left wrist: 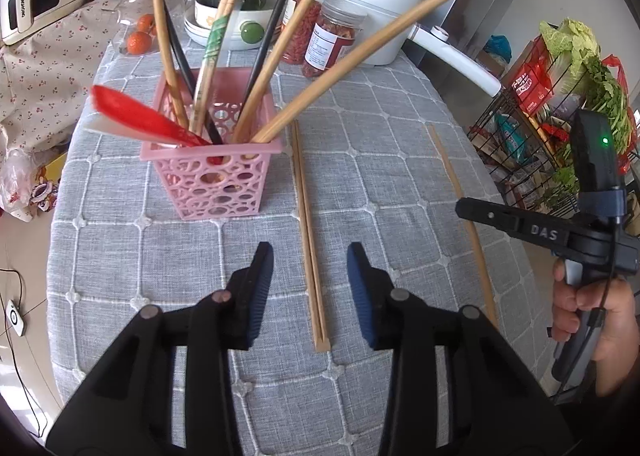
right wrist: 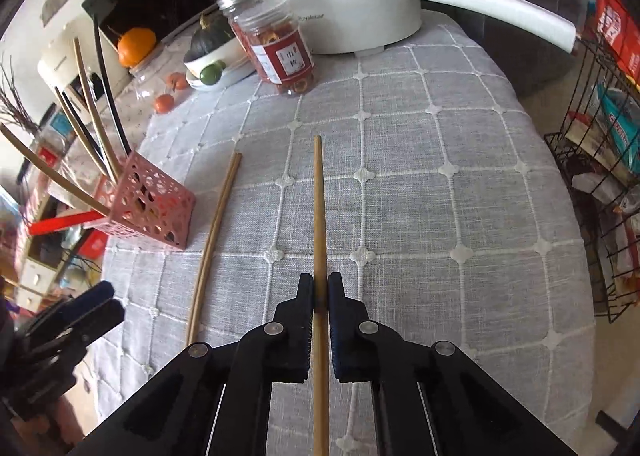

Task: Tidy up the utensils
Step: 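Grasp the remaining wooden chopstick with the left tool while the right holds its chopstick, then lift both held wooden chopsticks up toward the pink basket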

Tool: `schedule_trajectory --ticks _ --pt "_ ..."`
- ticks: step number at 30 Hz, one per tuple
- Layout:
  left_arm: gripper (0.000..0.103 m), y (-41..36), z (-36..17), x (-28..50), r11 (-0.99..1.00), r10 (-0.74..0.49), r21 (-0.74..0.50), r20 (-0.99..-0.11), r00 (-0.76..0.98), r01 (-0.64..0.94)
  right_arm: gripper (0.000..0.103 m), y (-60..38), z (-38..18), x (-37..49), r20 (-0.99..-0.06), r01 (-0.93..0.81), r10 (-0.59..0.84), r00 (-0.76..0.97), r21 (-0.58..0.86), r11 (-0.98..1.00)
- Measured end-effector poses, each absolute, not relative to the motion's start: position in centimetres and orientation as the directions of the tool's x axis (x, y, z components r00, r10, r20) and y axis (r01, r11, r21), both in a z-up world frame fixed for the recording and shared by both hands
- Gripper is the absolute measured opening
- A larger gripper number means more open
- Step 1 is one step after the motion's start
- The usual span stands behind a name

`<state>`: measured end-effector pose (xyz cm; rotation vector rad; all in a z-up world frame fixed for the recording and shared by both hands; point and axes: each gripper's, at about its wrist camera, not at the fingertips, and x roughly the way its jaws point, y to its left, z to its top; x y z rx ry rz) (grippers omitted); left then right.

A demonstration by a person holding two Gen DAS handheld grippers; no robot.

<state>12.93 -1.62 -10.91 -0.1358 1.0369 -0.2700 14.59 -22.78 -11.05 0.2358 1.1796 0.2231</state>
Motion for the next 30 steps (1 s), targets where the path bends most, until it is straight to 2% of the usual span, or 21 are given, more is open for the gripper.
schedule_trajectory --ticks 6,18,19,20,21,25,30 --pt "0.028 -2.7 -12.5 15.0 0.950 -0.313 -0.269 -0.824 0.472 0.161 0.007 -24.2 -10.0 13.9 -0.870 -0.058 0.315 0.378 0.318 0.946" --pt "0.027 -5.7 -17.1 16.9 0.978 -0.202 -0.156 -0.880 0.430 0.142 0.007 -24.7 -10.6 14.2 -0.875 -0.072 0.328 0.356 0.324 0.943" --pt "0.025 -5.9 -17.1 16.8 0.979 -0.192 -0.139 -0.876 0.442 0.150 0.007 -24.7 -10.6 14.2 -0.876 -0.072 0.327 0.354 0.323 0.944" --pt "0.014 -6.0 -17.1 16.7 0.981 -0.172 -0.113 -0.879 0.444 0.157 0.007 -24.8 -10.7 14.1 -0.877 -0.073 0.326 0.353 0.321 0.944" --pt "0.011 -6.0 -17.1 16.6 0.981 -0.167 -0.102 -0.883 0.439 0.168 0.007 -24.9 -10.7 14.1 -0.878 -0.071 0.323 0.353 0.319 0.945" --pt "0.011 -6.0 -16.5 15.5 0.967 -0.206 -0.131 -0.907 0.367 0.219 0.007 -25.2 -10.8 14.0 -0.883 -0.061 0.319 0.345 0.318 0.946" --pt "0.011 -6.6 -16.5 12.8 0.931 -0.250 -0.189 -0.954 0.168 0.312 0.007 -25.3 -10.9 13.7 -0.893 -0.047 0.320 0.318 0.322 0.945"
